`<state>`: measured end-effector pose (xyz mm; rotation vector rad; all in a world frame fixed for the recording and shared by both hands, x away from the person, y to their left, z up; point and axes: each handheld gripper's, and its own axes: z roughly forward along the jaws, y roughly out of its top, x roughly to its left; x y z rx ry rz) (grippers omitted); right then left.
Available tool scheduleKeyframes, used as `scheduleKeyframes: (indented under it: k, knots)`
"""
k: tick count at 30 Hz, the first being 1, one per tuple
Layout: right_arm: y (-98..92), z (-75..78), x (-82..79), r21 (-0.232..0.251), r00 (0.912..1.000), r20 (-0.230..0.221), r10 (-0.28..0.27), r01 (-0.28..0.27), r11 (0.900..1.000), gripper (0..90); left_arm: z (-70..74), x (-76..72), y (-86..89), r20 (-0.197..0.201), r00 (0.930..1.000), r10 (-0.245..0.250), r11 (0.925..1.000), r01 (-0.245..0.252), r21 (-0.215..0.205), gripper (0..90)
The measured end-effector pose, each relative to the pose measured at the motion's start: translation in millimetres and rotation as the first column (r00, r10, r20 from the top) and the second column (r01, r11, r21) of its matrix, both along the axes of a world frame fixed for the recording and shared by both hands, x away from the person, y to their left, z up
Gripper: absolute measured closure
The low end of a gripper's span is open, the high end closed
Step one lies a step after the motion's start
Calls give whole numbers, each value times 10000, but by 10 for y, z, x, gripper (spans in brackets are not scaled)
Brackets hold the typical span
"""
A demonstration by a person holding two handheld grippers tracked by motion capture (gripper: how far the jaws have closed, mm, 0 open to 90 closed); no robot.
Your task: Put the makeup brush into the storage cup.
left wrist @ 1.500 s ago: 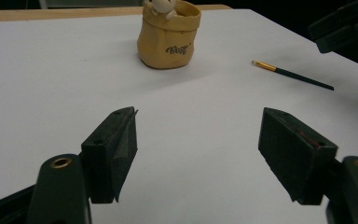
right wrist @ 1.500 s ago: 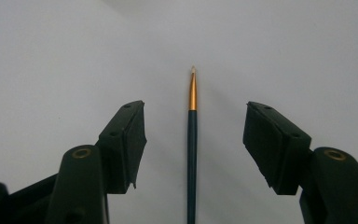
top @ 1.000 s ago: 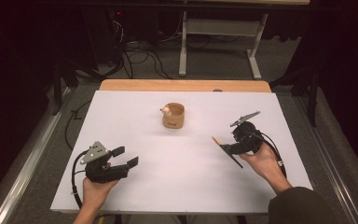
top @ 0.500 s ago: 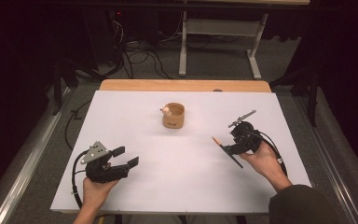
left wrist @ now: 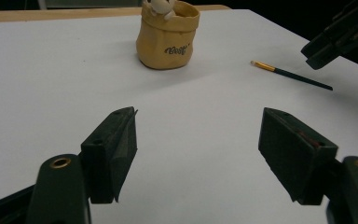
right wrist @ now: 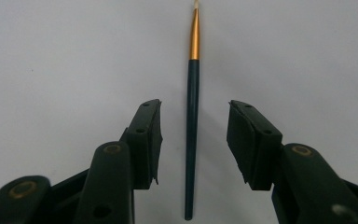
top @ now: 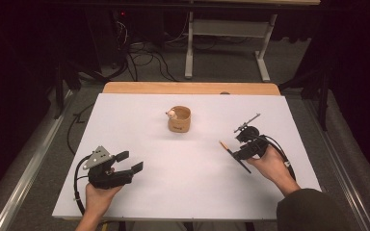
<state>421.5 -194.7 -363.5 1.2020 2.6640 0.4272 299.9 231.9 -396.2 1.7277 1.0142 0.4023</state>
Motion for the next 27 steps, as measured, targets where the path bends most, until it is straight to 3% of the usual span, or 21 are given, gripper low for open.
scheduleKeyframes:
  k: [19, 27]
  knots:
    - [63, -155, 46, -696, 9948, -1015, 3, -74, 9975, 685, 2, -4, -4, 33, 10000, 13, 10000, -13, 5, 285]
    - [70, -196, 60, -989, 9936, -1129, 0, -112, 9950, 719, 1, 2, -2, 31, 10000, 23, 10000, -23, 57, 287]
